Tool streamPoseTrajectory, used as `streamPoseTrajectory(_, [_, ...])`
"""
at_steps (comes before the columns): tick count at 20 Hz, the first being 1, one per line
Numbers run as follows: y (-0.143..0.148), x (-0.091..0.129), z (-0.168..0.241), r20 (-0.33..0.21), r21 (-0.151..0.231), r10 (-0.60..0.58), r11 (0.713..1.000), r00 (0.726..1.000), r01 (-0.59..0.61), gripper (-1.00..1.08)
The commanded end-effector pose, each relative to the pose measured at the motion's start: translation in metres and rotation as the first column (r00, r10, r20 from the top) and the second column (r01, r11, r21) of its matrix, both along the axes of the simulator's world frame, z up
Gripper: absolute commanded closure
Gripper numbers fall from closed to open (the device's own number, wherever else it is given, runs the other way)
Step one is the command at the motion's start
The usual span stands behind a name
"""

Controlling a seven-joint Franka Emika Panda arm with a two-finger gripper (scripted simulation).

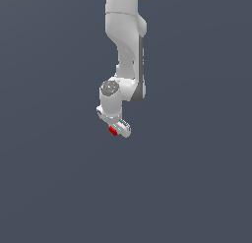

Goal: Pick up the red cube and move it to a goal position.

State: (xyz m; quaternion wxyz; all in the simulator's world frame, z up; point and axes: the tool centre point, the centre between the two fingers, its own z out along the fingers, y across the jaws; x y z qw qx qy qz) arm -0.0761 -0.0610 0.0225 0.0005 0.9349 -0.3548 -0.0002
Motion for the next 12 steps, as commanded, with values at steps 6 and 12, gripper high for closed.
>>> streamPoseTrajectory(6, [0.008,0.011,0.025,0.001,0.000,0.000,1.000,1.000,0.000,1.08])
streamPoseTrajectory(12, [0.019,0.029,0.066,0.001,-0.001,-0.001,1.000,1.000,0.001,1.08])
